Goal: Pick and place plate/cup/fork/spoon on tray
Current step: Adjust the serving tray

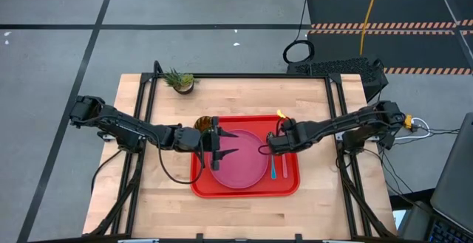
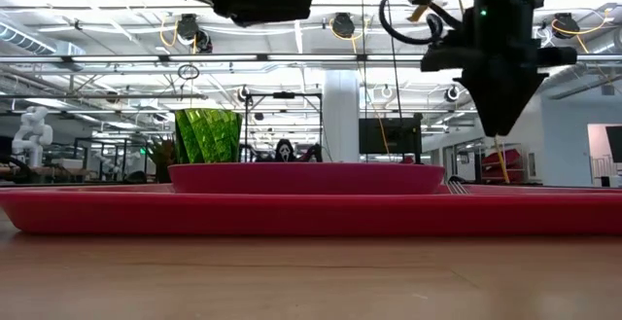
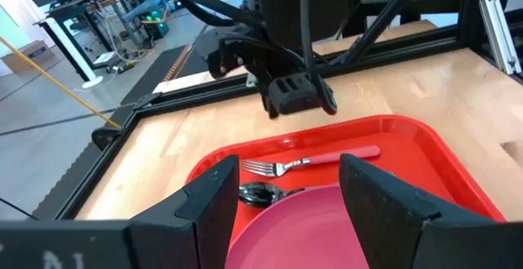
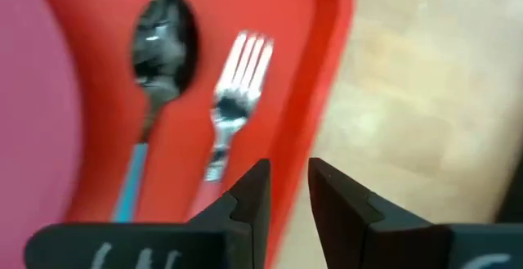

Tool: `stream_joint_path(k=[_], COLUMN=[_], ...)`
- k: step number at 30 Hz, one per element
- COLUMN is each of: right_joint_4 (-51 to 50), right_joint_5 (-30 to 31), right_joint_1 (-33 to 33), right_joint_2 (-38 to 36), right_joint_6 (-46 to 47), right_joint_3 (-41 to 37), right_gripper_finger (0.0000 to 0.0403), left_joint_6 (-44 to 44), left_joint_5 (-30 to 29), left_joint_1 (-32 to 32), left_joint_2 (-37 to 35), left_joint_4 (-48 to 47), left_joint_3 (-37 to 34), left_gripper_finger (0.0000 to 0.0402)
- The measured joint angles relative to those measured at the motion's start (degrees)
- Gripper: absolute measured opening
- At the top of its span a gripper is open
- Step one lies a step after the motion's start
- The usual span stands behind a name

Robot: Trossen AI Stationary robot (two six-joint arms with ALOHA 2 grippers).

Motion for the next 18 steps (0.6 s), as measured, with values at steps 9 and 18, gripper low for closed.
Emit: stream_joint_path(k=[9, 18], right_joint_4=[-8.54, -4.74], right_joint_5=[14.36, 23.19], right_joint_1=[0.0, -3.62], right_joint_2=[0.0, -2.47], right_joint_6=[-12.04, -36.7], right_joint_3=[-0.06, -0.62], right_gripper_finger=[0.0078, 0.0077], left_joint_6=[0.64, 0.16], left_joint_5=[0.0, -0.04], left_joint_1=[1.04, 2.93], left_joint_2=[0.0, 0.0], left_joint_4=[-0.01, 0.57], left_joint_3=[0.0, 0.0], left_gripper_finger=[0.0214, 0.0214])
